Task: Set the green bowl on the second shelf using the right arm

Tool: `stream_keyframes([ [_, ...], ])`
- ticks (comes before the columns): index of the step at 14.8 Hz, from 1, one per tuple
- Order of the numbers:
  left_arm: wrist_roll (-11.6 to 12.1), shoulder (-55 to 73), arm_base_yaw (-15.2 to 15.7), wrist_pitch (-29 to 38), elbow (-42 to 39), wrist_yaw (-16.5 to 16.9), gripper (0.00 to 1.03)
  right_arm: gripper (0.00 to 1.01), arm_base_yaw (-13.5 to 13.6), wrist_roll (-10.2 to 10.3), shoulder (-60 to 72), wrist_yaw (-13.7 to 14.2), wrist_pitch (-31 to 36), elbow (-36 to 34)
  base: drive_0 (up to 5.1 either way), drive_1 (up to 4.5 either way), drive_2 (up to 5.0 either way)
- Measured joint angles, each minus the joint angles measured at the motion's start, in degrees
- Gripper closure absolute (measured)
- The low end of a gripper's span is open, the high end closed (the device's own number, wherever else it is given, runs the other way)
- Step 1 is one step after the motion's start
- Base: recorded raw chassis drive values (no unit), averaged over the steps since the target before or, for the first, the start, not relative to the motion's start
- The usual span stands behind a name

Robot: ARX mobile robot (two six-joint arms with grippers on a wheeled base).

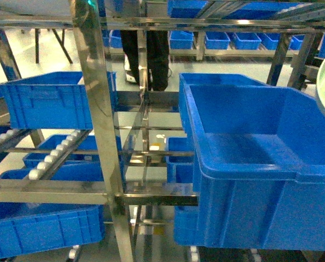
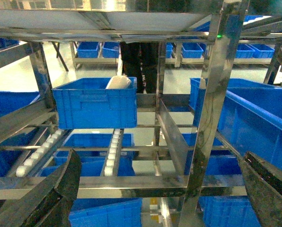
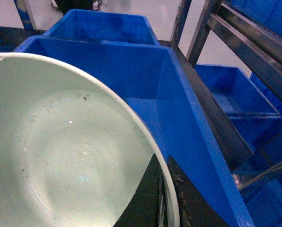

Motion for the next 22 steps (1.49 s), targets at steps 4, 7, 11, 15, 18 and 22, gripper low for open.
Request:
stream_keyframes([
  [4,0.0,0.0,0.0,0.0,0.0,0.0,0.05,0.99,3.2,-3.8,16.3,3.7,-0.2,11.2,0.0,0.00,0.0],
  [7,0.0,0.0,0.0,0.0,0.0,0.0,0.05,0.99,5.6,2.0,30.1,5.9,-16.0,30.2,0.0,0.00,0.0],
  [11,0.0,0.0,0.0,0.0,0.0,0.0,0.05,0.93,5.1,15.1,36.4,10.2,-24.4,35.1,0.0,0.00,0.0],
  [15,0.0,0.0,0.0,0.0,0.0,0.0,0.05,0.37,5.8,12.8,24.4,14.1,-6.6,23.0,0.0,0.00,0.0],
  [18,0.0,0.0,0.0,0.0,0.0,0.0,0.05,0.02,7.6,5.0,10.5,14.6,1.2,13.4,0.0,0.00,0.0],
  [22,0.0,0.0,0.0,0.0,0.0,0.0,0.05,0.03,7.4,3.5,11.8,14.7,0.5,13.2,0.0,0.00,0.0],
])
